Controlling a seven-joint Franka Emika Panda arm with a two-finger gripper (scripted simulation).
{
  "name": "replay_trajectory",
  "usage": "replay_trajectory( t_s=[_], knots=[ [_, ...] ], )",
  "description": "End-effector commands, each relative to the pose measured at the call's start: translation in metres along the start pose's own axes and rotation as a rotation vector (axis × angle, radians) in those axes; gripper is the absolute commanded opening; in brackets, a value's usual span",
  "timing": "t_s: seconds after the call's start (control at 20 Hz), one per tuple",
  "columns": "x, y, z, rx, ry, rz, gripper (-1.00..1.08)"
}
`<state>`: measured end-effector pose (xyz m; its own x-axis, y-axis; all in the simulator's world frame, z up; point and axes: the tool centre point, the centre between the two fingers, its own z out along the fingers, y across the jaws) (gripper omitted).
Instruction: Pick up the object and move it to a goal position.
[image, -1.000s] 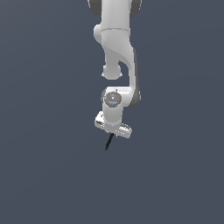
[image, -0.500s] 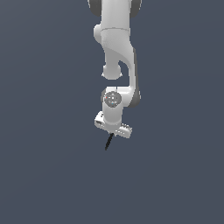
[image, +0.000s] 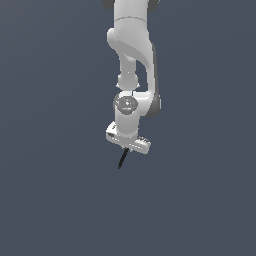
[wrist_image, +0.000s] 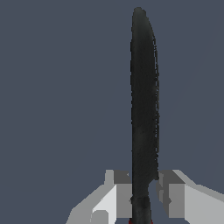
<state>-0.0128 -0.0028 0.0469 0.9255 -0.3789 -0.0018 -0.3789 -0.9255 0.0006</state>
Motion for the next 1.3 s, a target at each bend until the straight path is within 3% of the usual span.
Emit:
replay_trajectory(
  t_s=[0.0, 1.25],
  knots=[
    [0.001, 0.003, -0.019, 0.001, 0.001, 0.000, -1.00],
    [0.017, 0.044, -0.288, 0.001, 0.001, 0.001, -1.00]
  ],
)
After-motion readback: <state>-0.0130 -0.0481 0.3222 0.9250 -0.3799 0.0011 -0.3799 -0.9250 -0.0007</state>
